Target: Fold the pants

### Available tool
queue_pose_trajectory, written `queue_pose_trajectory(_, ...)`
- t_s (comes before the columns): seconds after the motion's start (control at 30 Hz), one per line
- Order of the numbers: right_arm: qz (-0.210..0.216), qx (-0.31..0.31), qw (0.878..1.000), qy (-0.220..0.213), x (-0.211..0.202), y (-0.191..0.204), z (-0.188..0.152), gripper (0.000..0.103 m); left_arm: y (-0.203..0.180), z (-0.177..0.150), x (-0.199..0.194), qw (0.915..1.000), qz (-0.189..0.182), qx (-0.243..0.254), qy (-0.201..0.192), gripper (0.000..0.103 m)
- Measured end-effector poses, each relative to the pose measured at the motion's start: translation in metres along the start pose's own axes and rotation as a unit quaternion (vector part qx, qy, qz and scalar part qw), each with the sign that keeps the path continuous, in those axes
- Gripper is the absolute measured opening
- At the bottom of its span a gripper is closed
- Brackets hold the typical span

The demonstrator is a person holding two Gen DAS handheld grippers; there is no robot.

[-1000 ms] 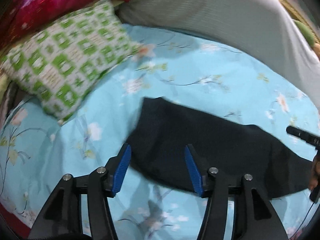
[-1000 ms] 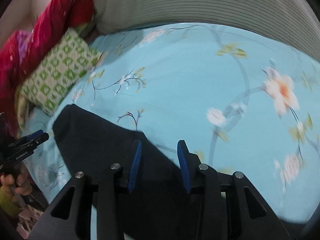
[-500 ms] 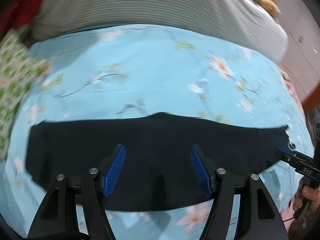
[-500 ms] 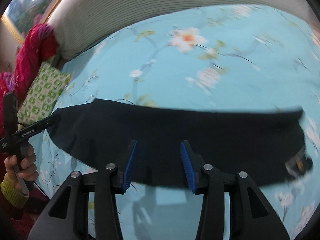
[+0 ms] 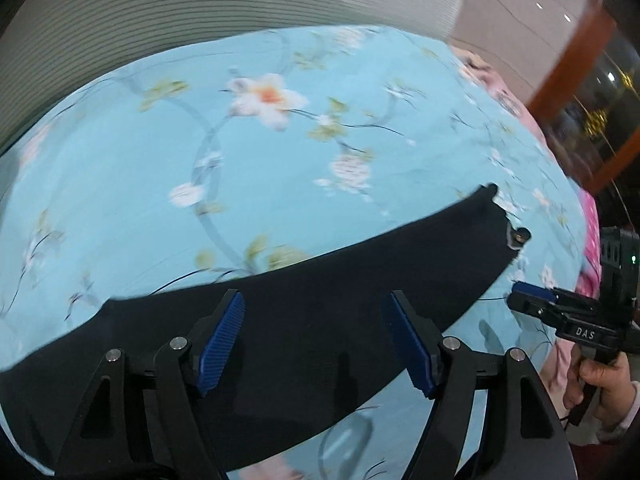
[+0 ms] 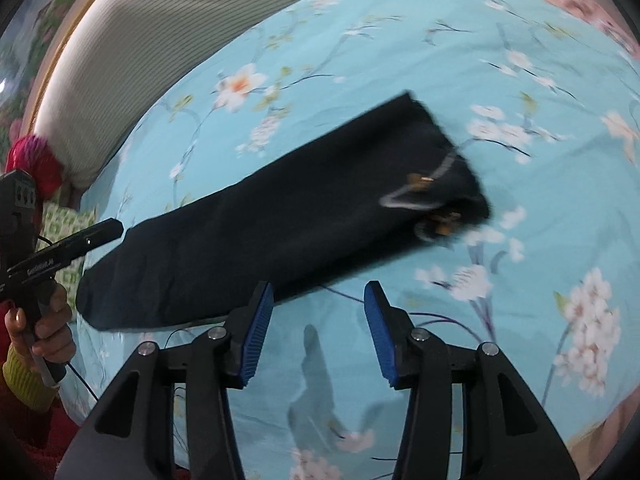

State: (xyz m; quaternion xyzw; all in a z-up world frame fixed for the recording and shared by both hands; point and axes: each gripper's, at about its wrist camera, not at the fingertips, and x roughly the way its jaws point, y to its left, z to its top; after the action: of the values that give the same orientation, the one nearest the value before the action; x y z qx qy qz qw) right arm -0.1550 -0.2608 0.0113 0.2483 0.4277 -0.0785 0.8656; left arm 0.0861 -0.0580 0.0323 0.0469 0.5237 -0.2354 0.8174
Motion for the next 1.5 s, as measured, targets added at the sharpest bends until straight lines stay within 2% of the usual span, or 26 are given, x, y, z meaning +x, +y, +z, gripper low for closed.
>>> queue_pose_trajectory(0.07, -0.002, 0.015, 1.000, -0.007, -0.002, -0.008, 0.002, 0.052, -0.013, 0.010, 0.012, 0.9996, -0.022, 0.015, 0.013, 0.074)
queue_pose_trajectory(0.17, -0.003, 0.034, 0.999, -0.015, -0.002, -0.020, 0.005, 0.058, -0.031, 0.021, 0.028, 0.9984, -0.032, 0.037, 0.029, 0.074)
queue_pose_trajectory(0.3, 0.000, 0.075, 0.997, -0.025, 0.002, -0.037, 0.010, 0.059, -0.051, 0.035, 0.046, 0.9961, -0.045, 0.061, 0.046, 0.074)
queue_pose_trajectory(0.5, 0.014, 0.116, 0.992, -0.037, 0.008, -0.052, 0.015, 0.059, -0.078, 0.060, 0.075, 0.9883, -0.085, 0.090, 0.090, 0.074)
queue_pose_trajectory(0.63, 0.026, 0.135, 0.989, -0.048, 0.011, -0.059, 0.018, 0.059, -0.102, 0.077, 0.097, 0.9800, -0.114, 0.116, 0.115, 0.074)
queue_pose_trajectory(0.8, 0.043, 0.155, 0.985, -0.065, 0.014, -0.067, 0.018, 0.058, -0.127, 0.092, 0.123, 0.9735, -0.127, 0.132, 0.137, 0.074)
queue_pose_trajectory(0.87, 0.044, 0.158, 0.984, -0.071, 0.015, -0.070, 0.019, 0.050, -0.139, 0.097, 0.133, 0.9702, -0.135, 0.142, 0.143, 0.074)
queue_pose_trajectory(0.93, 0.042, 0.157, 0.984, -0.072, 0.016, -0.074, 0.018, 0.036, -0.148, 0.101, 0.140, 0.9679, -0.141, 0.148, 0.147, 0.074)
queue_pose_trajectory(1.03, 0.053, 0.161, 0.983, -0.069, 0.015, -0.084, 0.017, 0.027, -0.162, 0.106, 0.154, 0.9632, -0.150, 0.152, 0.163, 0.073)
queue_pose_trajectory(1.13, 0.058, 0.154, 0.984, -0.069, 0.014, -0.087, 0.016, 0.019, -0.174, 0.110, 0.166, 0.9571, -0.164, 0.158, 0.178, 0.066)
queue_pose_trajectory(1.2, 0.065, 0.151, 0.984, -0.072, 0.011, -0.092, 0.014, 0.016, -0.181, 0.111, 0.171, 0.9547, -0.165, 0.168, 0.182, 0.057)
queue_pose_trajectory(1.27, 0.071, 0.153, 0.983, -0.075, 0.008, -0.096, 0.013, 0.015, -0.189, 0.112, 0.180, 0.9520, -0.161, 0.180, 0.188, 0.041)
queue_pose_trajectory(1.37, 0.087, 0.169, 0.979, -0.076, 0.004, -0.109, 0.010, 0.014, -0.194, 0.113, 0.186, 0.9503, -0.171, 0.182, 0.186, 0.023)
queue_pose_trajectory(1.5, 0.092, 0.170, 0.978, -0.075, 0.003, -0.110, 0.007, 0.014, -0.196, 0.113, 0.182, 0.9528, -0.173, 0.184, 0.169, 0.013)
